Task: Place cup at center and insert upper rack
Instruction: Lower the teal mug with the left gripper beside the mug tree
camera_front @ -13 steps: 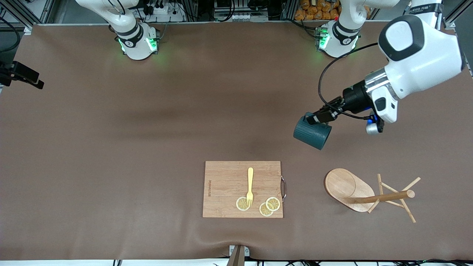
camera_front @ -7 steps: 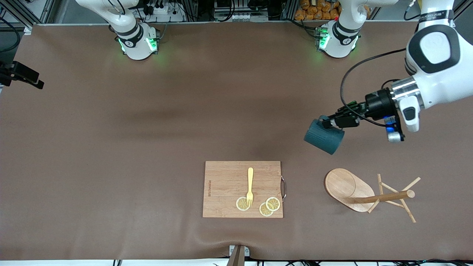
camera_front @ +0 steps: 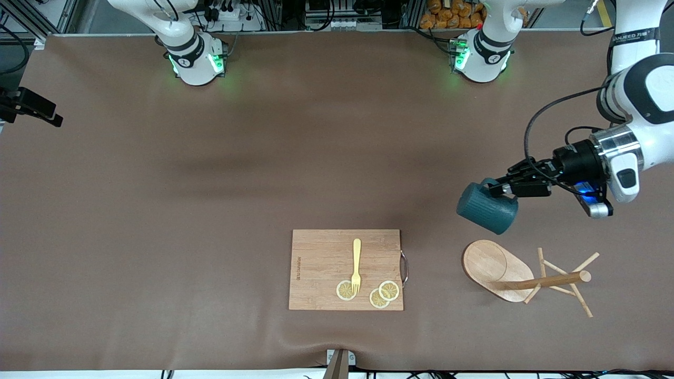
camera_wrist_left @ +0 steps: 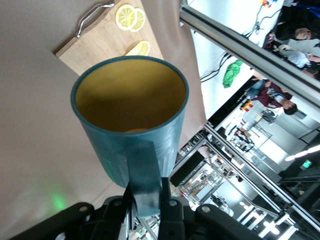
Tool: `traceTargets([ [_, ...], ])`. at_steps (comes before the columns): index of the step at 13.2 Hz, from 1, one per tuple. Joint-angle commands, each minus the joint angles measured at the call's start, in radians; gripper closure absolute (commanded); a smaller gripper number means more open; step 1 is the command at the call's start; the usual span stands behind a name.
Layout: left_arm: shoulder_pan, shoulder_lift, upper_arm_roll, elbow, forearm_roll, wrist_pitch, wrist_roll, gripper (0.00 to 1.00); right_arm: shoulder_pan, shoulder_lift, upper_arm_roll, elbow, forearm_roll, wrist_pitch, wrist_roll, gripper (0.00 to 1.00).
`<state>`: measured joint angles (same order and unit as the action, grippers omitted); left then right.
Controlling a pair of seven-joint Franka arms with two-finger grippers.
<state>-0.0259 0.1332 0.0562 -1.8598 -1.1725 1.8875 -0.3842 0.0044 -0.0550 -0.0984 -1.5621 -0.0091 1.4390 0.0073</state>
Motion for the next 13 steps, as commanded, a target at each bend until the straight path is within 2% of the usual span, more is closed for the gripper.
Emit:
traceTargets([
  [1, 0.052, 0.048, -0.01, 0.027, -0.052, -0.056, 0.08, 1.0, 0.006, 0.006, -0.001, 0.011, -0.006, -0.003, -0.009, 0.0],
  [5, 0.158, 0.095, -0.01, 0.028, -0.137, -0.137, 0.221, 1.0, 0.006, 0.006, -0.003, 0.011, -0.006, -0.003, -0.01, 0.0],
  [13, 0.207, 0.216, -0.01, 0.031, -0.352, -0.177, 0.442, 1.0, 0.009, 0.007, -0.001, 0.011, -0.006, -0.002, -0.009, 0.0],
])
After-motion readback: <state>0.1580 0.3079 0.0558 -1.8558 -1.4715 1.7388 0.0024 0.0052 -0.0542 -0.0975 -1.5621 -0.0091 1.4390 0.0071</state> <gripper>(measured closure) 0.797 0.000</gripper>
